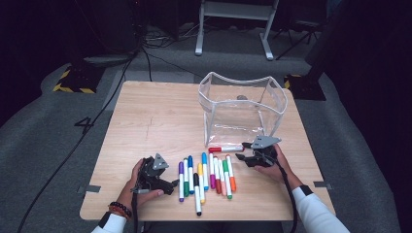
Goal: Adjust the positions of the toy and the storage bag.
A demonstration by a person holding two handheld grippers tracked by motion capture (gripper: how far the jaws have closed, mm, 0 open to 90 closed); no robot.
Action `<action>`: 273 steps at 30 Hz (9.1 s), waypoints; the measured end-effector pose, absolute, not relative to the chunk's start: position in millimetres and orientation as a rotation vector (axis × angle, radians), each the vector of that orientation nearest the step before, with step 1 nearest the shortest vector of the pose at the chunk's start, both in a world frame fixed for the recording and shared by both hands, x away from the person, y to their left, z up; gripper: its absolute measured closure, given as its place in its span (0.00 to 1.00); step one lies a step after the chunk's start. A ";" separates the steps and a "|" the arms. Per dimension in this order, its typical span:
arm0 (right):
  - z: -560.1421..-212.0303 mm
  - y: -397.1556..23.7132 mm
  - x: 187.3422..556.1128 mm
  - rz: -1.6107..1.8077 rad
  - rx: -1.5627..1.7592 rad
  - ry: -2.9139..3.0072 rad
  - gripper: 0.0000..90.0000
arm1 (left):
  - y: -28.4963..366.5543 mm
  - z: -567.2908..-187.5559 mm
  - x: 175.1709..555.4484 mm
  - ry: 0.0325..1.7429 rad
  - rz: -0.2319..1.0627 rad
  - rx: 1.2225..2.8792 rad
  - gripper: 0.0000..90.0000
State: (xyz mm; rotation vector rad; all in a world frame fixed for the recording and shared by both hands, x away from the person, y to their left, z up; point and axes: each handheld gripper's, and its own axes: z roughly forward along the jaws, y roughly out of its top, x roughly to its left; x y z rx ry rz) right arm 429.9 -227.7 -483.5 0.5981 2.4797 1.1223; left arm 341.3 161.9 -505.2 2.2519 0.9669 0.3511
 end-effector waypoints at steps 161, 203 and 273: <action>-475.9 -324.4 424.1 1.141 0.791 2.212 0.98 | 43.8 -467.0 439.8 0.789 0.515 2.122 0.92; -490.5 -315.0 362.1 1.106 0.855 2.491 0.63 | 103.5 -468.6 367.4 0.731 0.445 2.189 0.27; -495.4 -304.9 381.4 1.056 0.915 2.493 0.83 | 150.4 -504.1 317.8 0.776 0.290 2.274 0.17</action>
